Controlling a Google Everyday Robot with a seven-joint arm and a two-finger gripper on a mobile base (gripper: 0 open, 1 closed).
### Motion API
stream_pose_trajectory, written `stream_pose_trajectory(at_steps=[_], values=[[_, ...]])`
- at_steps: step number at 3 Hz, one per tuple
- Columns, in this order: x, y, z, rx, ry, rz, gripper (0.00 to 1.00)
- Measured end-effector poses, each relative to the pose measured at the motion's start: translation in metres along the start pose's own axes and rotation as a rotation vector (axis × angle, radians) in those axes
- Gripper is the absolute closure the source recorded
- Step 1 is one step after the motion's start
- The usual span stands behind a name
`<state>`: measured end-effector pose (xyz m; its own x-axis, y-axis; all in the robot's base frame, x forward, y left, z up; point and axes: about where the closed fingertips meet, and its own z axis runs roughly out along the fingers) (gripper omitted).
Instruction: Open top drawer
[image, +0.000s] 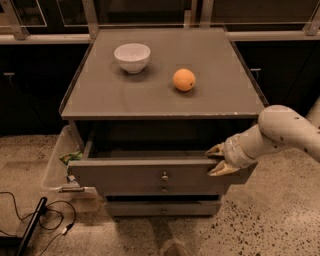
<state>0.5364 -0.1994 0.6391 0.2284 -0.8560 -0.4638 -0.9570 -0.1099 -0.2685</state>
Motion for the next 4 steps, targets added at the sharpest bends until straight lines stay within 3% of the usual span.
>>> stream_pose_trajectory(at_steps=[1,2,4], values=[[0.008,0.004,0.000,-0.017,-0.029,0.033,0.12],[0.022,0.038,-0.005,-0.052,-0.065,0.068,0.14],[0.022,0.046,-0.013,-0.055,-0.063,0.071,0.61]])
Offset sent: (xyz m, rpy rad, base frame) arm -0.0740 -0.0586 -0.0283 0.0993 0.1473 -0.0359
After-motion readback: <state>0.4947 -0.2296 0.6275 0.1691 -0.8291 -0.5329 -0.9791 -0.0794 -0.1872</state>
